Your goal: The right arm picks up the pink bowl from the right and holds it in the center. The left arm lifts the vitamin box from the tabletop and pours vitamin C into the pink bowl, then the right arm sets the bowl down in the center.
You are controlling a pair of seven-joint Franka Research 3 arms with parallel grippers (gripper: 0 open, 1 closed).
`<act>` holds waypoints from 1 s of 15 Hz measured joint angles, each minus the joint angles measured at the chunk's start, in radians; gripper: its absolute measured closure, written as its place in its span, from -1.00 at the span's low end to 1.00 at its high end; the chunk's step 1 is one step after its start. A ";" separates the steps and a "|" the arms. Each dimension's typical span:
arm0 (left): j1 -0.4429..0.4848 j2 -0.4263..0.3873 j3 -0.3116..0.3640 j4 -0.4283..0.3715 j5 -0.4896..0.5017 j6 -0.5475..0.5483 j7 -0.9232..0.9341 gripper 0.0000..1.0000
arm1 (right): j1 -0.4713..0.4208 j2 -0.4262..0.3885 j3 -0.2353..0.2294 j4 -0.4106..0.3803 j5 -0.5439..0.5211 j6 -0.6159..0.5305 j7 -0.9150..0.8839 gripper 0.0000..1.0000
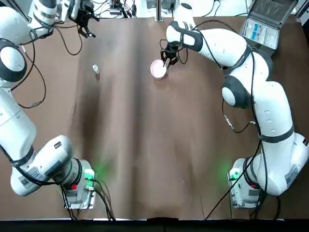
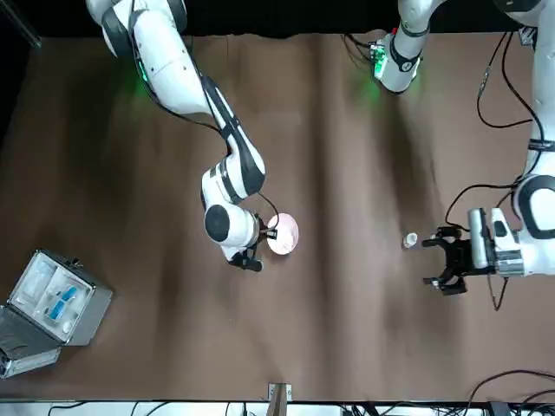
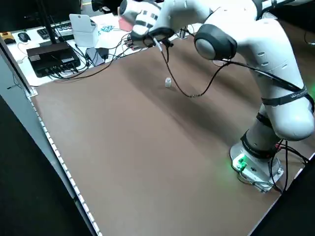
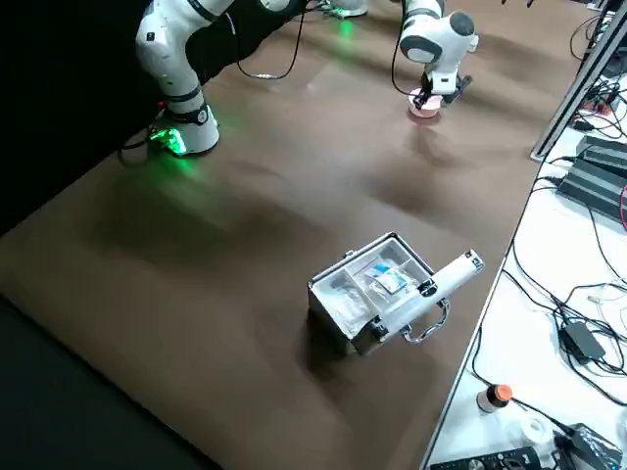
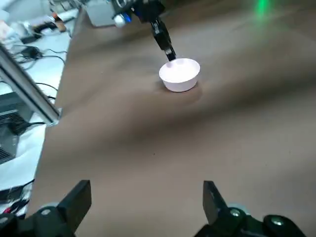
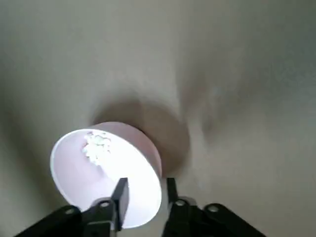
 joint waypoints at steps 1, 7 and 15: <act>-0.034 -0.015 0.000 0.000 0.020 0.018 -0.040 -1.00 | 0.000 -0.007 -0.001 0.001 0.000 -0.004 0.000 0.05; -0.219 -0.121 0.002 0.000 0.094 0.071 -0.363 -1.00 | -0.013 -0.082 -0.083 0.028 -0.001 -0.168 0.004 -0.96; -0.353 -0.306 0.003 0.003 0.237 0.077 -0.851 -1.00 | -0.045 -0.307 -0.281 0.044 -0.138 -0.404 -0.046 -0.96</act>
